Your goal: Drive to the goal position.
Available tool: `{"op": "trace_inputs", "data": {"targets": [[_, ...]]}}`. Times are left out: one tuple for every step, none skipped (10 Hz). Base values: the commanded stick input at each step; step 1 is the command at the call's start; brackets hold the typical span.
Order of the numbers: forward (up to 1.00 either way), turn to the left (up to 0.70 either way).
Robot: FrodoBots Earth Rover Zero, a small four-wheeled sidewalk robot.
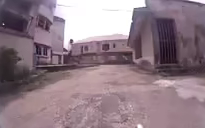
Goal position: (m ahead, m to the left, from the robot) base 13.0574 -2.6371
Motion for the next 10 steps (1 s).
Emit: {"op": "trace_inputs", "data": {"targets": [[0.5,0.07],[0.5,0.07],[0.5,0.07],[0.5,0.07],[0.5,0.07],[0.5,0.07],[0.5,0.07],[0.5,0.07],[0.5,0.07],[0.5,0.07]]}}
